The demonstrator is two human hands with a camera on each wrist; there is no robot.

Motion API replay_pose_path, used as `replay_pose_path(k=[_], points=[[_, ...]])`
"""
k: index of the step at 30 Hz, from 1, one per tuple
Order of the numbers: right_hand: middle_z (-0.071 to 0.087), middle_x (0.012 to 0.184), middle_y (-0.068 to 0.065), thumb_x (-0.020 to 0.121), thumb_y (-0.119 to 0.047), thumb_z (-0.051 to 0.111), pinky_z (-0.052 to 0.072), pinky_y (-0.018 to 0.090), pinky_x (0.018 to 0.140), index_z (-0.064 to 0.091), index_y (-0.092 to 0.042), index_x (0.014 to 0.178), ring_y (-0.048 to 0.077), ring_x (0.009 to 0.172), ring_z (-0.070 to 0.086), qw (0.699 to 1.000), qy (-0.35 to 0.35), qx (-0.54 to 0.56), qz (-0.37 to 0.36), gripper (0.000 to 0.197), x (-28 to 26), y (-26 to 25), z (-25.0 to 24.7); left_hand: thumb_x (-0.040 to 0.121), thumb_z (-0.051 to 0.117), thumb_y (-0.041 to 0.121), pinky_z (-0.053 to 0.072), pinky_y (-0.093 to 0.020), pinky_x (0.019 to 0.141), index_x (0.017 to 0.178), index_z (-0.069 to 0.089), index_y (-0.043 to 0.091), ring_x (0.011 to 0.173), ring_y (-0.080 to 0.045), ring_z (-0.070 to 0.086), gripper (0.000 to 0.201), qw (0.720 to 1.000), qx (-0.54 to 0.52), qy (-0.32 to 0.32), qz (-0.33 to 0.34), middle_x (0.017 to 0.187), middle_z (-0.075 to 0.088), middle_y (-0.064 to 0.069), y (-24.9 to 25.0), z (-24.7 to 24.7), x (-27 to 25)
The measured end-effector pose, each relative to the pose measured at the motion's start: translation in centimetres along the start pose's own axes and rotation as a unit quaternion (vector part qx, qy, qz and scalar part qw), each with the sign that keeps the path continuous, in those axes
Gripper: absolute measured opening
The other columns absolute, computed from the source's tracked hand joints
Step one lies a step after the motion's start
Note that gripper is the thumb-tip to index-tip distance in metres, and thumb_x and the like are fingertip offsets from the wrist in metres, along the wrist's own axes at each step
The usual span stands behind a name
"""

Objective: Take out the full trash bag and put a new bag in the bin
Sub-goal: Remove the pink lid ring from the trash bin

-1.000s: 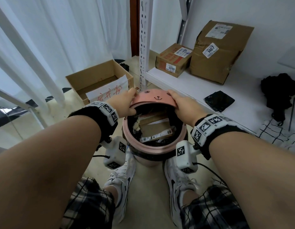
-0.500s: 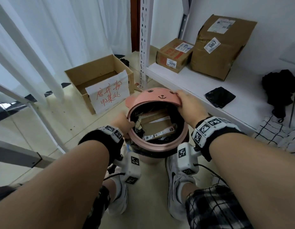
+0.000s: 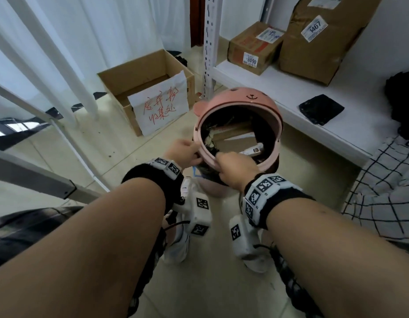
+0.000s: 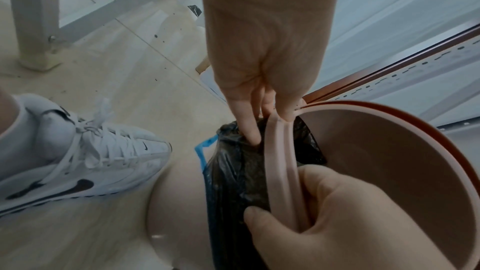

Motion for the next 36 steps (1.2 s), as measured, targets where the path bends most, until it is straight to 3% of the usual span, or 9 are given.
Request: replay_pose_path(k=[5, 10, 14, 17, 19, 21, 24, 30, 36], points=[[0.052, 0.094, 0.007, 0.082, -0.012, 0.059, 0.040, 0.034, 0.069, 0.038, -0.015, 0.091, 0.031, 0.092, 0.055, 0.999, -0.006, 0.048, 0.007, 0.024, 0.7, 2.6, -2.1, 0.100, 0.042, 0.015, 0.048, -0.040, 0.095, 0.077, 0.044, 0.017, 0.078, -0.023, 0.050, 0.024, 0.997, -0.037, -0.073, -0.014, 0.083, 0.046, -0.010, 1.1, 2.9, -0.9], [0.048, 0.075, 0.004, 0.079, -0.021, 0.067, 0.034, 0.032, 0.061, 0.043, -0.011, 0.077, 0.023, 0.073, 0.048, 0.980, 0.063, 0.189, 0.032, 0.026, 1.1, 5.5, -3.8, 0.091, 0.057, 0.014, 0.050, -0.047, 0.081, 0.100, 0.048, 0.011, 0.078, -0.024, 0.053, 0.013, 0.994, 0.076, -0.050, 0.058, 0.092, 0.051, -0.008, 2.3, 4.5, 0.3], [0.048, 0.067, 0.000, 0.082, -0.027, 0.065, 0.029, 0.028, 0.053, 0.046, -0.013, 0.068, 0.020, 0.068, 0.046, 0.974, 0.117, 0.189, 0.043, 0.028, 0.8, 6.4, -5.7, 0.080, 0.066, 0.037, 0.050, -0.050, 0.093, 0.146, 0.024, 0.021, 0.114, -0.029, 0.055, 0.079, 0.991, 0.099, -0.063, 0.066, 0.136, 0.049, -0.008, 1.8, 5.4, 1.6], [0.052, 0.079, 0.001, 0.078, -0.020, 0.067, 0.036, 0.029, 0.062, 0.052, -0.009, 0.086, 0.021, 0.076, 0.049, 0.978, 0.092, 0.182, 0.033, 0.021, 1.0, 6.6, -6.0, 0.083, 0.067, 0.034, 0.050, -0.047, 0.072, 0.150, 0.019, 0.025, 0.081, -0.022, 0.062, 0.083, 0.987, 0.089, -0.113, 0.070, 0.126, 0.055, -0.011, 2.6, 6.8, 1.2], [0.045, 0.071, -0.001, 0.075, -0.020, 0.070, 0.031, 0.027, 0.053, 0.045, -0.012, 0.076, 0.020, 0.072, 0.047, 0.981, 0.066, 0.176, 0.038, 0.027, 0.8, 7.1, -5.9, 0.091, 0.061, 0.018, 0.050, -0.051, 0.084, 0.151, 0.014, 0.019, 0.070, 0.004, 0.062, 0.076, 0.987, 0.085, -0.115, 0.071, 0.128, 0.049, -0.010, 3.2, 7.4, 0.5], [0.045, 0.071, 0.000, 0.073, -0.019, 0.072, 0.031, 0.027, 0.053, 0.043, -0.011, 0.076, 0.020, 0.072, 0.046, 0.981, 0.052, 0.180, 0.044, 0.030, 0.6, 7.6, -5.9, 0.093, 0.057, 0.011, 0.045, -0.048, 0.102, 0.151, 0.013, 0.012, 0.104, 0.008, 0.056, 0.072, 0.986, 0.085, -0.116, 0.078, 0.146, 0.038, -0.010, 3.5, 8.1, 0.2], [0.059, 0.085, 0.015, 0.071, -0.021, 0.073, 0.046, 0.039, 0.067, 0.049, -0.007, 0.082, 0.030, 0.080, 0.058, 0.982, 0.029, 0.184, 0.043, 0.029, 0.1, 8.2, -6.2, 0.092, 0.057, 0.012, 0.038, -0.044, 0.110, 0.151, 0.014, 0.011, 0.137, -0.018, 0.036, 0.072, 0.983, 0.097, -0.130, 0.084, 0.154, 0.028, -0.006, 3.8, 8.9, 0.1], [0.061, 0.083, 0.017, 0.070, -0.023, 0.071, 0.050, 0.040, 0.070, 0.054, -0.006, 0.077, 0.031, 0.077, 0.059, 0.981, 0.002, 0.191, 0.036, 0.025, 0.3, 7.7, -6.1, 0.093, 0.057, 0.020, 0.043, -0.043, 0.106, 0.152, 0.012, 0.016, 0.134, -0.023, 0.041, 0.074, 0.984, 0.102, -0.132, 0.062, 0.152, 0.032, -0.006, 3.0, 7.9, 0.0], [0.050, 0.069, 0.007, 0.077, -0.019, 0.071, 0.034, 0.028, 0.058, 0.053, -0.007, 0.071, 0.018, 0.062, 0.046, 0.975, 0.042, 0.216, 0.014, 0.023, 0.8, 4.7, -6.1, 0.093, 0.056, 0.014, 0.050, -0.030, 0.077, 0.133, 0.046, 0.009, 0.099, -0.022, 0.055, 0.041, 0.983, 0.133, -0.048, 0.115, 0.106, 0.053, -0.001, 3.8, 4.6, -0.7]])
Point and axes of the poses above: each hand's wrist, its own x-axis towards the middle knuckle, its own z-axis out of the palm, y = z × x, the point moved 9 cm from there along x, towards the middle knuckle
